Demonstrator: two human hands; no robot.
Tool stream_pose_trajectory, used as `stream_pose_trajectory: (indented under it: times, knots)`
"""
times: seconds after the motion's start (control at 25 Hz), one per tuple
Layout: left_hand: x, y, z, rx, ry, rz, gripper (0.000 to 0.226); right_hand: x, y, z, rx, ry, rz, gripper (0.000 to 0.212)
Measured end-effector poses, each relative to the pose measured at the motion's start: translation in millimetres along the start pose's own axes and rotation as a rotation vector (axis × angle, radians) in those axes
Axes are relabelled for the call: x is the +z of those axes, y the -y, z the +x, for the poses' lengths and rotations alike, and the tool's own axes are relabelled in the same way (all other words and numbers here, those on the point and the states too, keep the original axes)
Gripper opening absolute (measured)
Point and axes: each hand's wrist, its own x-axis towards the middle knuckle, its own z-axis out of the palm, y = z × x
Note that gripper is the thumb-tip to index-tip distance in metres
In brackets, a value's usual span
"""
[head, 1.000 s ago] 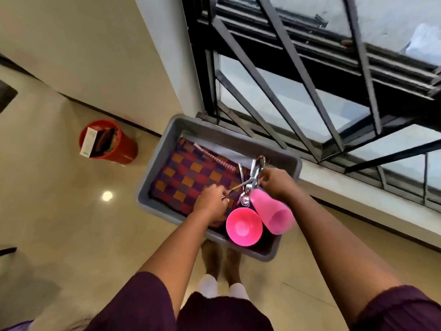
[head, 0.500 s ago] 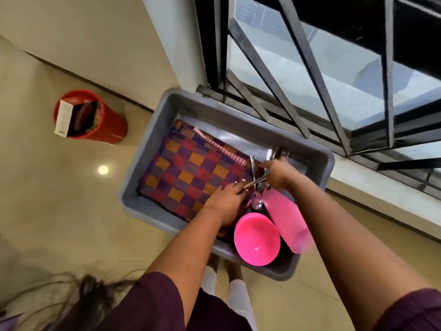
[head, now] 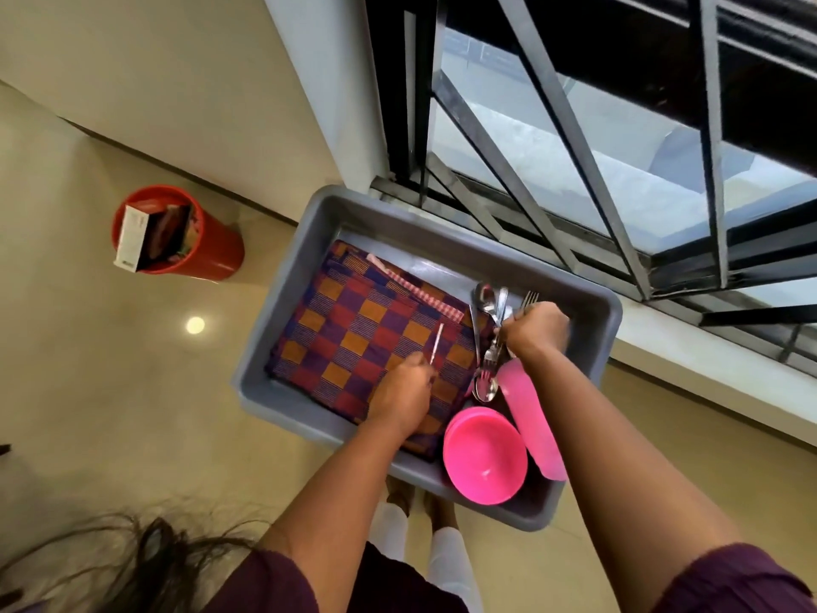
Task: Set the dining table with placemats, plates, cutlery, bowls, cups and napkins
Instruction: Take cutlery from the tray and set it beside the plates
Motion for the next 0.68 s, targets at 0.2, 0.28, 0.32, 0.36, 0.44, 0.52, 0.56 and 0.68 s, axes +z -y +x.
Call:
stream_pose_trajectory:
  times: [0.2,0.28,0.32,0.36,0.44,0.52,0.56,0.68]
  knots:
    - [-2.4,2.7,-5.9,-0.049,-0.120,-0.207,0.026,4.1,4.2,-3.5,-0.134,0.088,-0.254,0.017]
    - [1.3,1.4,-3.4,-0.047,-0.138,-0.266,0.025,9.4,0.0,0.4,-0.131,0.095,-0.320,0.027]
    - [3.9,0.2,-1.9,-0.045,-0.143,-0.283,0.025,11.7,-3.3,2.1,-0.128,0.107,-0.336,0.033]
    - [6.2,-1.7,-0.5,-0.042,-0.147,-0.299,0.024,14.4,-7.5,4.2,-0.130,0.113,-0.339,0.035]
    - [9.1,-6.5,1.4,-0.037,-0.157,-0.327,0.025,19.2,-12.4,6.8,-0.125,0.110,-0.289,0.030]
    - [11.0,-11.0,2.7,-0.050,-0.168,-0.350,0.024,18.7,-13.7,6.5,-0.078,0.108,-0.207,0.032]
    - [11.5,-12.5,3.6,-0.058,-0.176,-0.367,0.024,17.9,-13.6,6.9,-0.045,0.109,-0.168,0.037]
    - [13.0,-16.7,0.8,-0.085,-0.196,-0.454,0.022,12.2,-14.4,5.6,0.005,0.159,-0.120,0.039]
